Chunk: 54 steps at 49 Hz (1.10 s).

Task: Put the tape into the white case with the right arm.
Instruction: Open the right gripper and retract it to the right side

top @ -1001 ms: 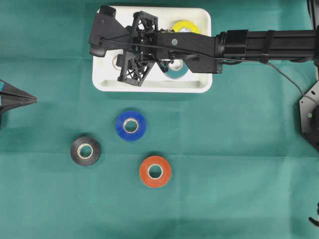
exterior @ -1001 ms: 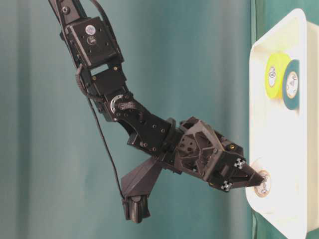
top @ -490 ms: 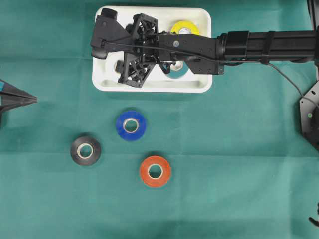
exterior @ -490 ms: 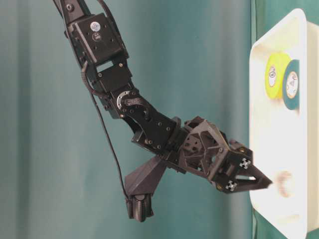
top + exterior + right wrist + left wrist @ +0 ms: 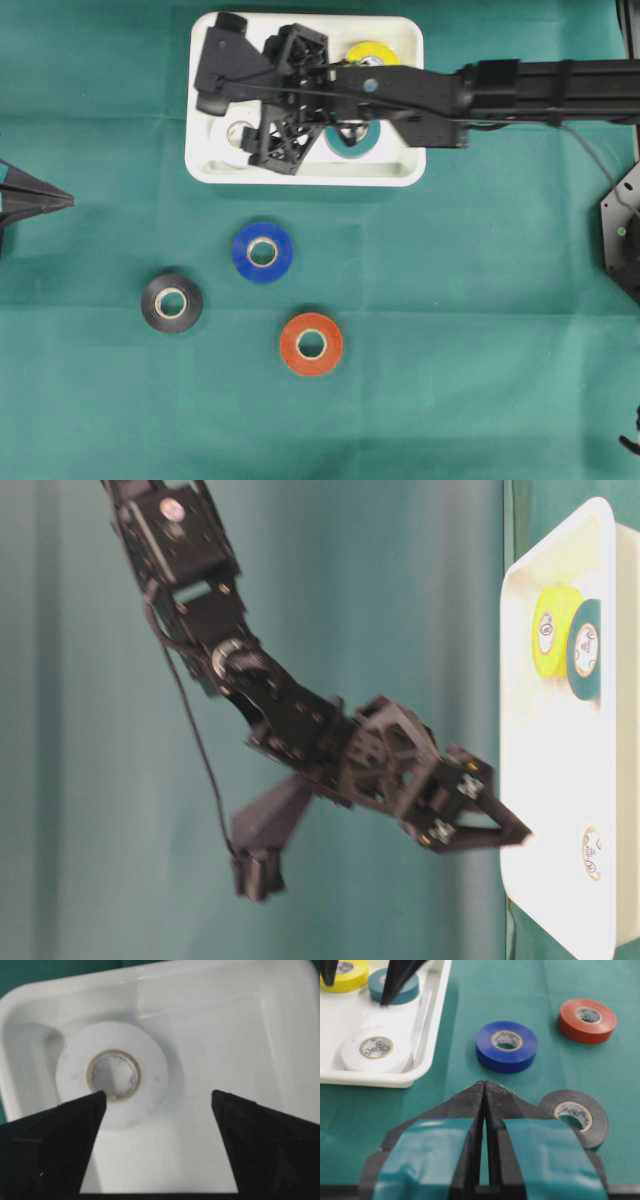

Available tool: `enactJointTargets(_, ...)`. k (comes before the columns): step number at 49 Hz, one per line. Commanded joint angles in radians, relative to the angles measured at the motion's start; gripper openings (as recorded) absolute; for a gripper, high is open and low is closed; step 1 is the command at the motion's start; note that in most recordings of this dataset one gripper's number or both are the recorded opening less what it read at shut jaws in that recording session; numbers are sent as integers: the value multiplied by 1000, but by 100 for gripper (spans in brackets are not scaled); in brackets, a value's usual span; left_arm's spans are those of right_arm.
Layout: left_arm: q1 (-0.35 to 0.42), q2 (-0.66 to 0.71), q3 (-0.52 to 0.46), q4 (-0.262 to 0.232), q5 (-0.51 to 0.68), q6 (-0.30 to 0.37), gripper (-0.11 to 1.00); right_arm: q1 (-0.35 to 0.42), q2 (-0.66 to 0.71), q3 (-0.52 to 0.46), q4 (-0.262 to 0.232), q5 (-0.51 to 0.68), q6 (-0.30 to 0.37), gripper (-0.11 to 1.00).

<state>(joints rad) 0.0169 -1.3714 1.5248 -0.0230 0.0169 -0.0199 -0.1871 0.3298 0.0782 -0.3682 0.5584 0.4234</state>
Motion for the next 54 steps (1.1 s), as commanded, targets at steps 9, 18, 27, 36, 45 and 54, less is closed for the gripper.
enactJointTargets(9, -2, 8, -9, 0, -8, 0, 0, 0, -189, 175, -3, -86, 3, 52)
enactJointTargets(18, 0, 8, -11, 0, -8, 0, 0, 0, -299, 359, -3, -218, 3, 52)
enactJointTargets(27, 0, 8, -11, -2, -8, 0, 0, 0, -399, 511, -3, -314, 3, 52)
enactJointTargets(36, 0, 8, -11, 0, -9, 2, 0, 0, -500, 649, -3, -393, 3, 52)
enactJointTargets(45, 2, 8, -11, 0, -8, 2, 0, 0, -607, 793, -3, -468, 5, 52)
enactJointTargets(54, 2, 8, -9, 0, -8, 2, 0, 0, -726, 923, -3, -523, 3, 53)
